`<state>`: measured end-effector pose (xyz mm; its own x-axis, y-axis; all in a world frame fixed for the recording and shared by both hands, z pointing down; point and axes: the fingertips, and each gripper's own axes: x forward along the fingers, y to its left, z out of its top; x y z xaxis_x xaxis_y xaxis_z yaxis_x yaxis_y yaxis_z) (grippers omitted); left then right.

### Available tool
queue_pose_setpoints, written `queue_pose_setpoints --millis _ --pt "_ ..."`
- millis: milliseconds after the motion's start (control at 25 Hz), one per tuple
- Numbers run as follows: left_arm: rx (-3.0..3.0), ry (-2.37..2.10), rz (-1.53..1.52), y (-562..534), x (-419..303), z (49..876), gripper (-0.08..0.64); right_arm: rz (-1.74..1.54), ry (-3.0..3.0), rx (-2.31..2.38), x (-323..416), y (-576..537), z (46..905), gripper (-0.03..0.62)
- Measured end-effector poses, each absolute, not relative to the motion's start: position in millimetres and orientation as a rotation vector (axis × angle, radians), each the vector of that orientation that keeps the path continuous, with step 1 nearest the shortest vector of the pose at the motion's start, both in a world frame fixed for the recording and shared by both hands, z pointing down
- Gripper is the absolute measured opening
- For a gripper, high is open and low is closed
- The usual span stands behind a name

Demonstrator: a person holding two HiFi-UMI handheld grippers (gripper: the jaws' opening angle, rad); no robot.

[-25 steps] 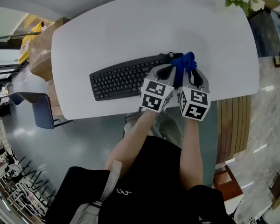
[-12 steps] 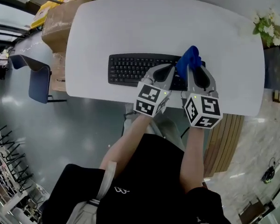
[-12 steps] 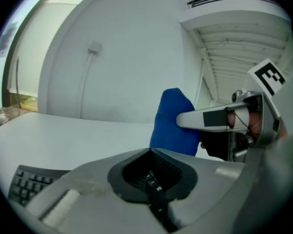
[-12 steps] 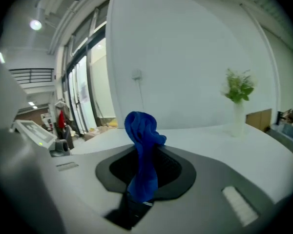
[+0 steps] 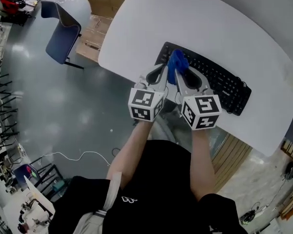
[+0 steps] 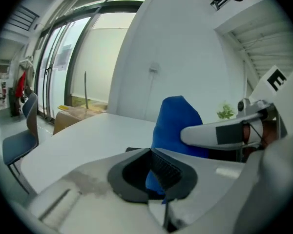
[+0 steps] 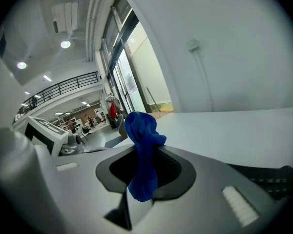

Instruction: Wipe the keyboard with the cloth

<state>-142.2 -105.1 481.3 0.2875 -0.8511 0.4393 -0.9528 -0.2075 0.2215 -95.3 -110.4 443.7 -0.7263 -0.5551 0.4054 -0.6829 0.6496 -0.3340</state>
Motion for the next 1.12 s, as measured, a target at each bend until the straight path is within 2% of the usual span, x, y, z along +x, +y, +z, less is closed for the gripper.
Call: queue_pose_setpoints --millis 200,400,1120 --pt "2.006 -1.656 0.339 -87 -187 503 -0.003 0.743 -2.567 0.857 -149 -97 475 0.077" --pt "1.951 -1.609 0.460 -86 -196 525 -0.003 0.770 -2.474 0.843 -166 -93 505 0.077" --pt "2.086 -1.396 0.696 -96 -133 553 -0.003 0.887 -2.353 1.036 -97 -97 541 0.078"
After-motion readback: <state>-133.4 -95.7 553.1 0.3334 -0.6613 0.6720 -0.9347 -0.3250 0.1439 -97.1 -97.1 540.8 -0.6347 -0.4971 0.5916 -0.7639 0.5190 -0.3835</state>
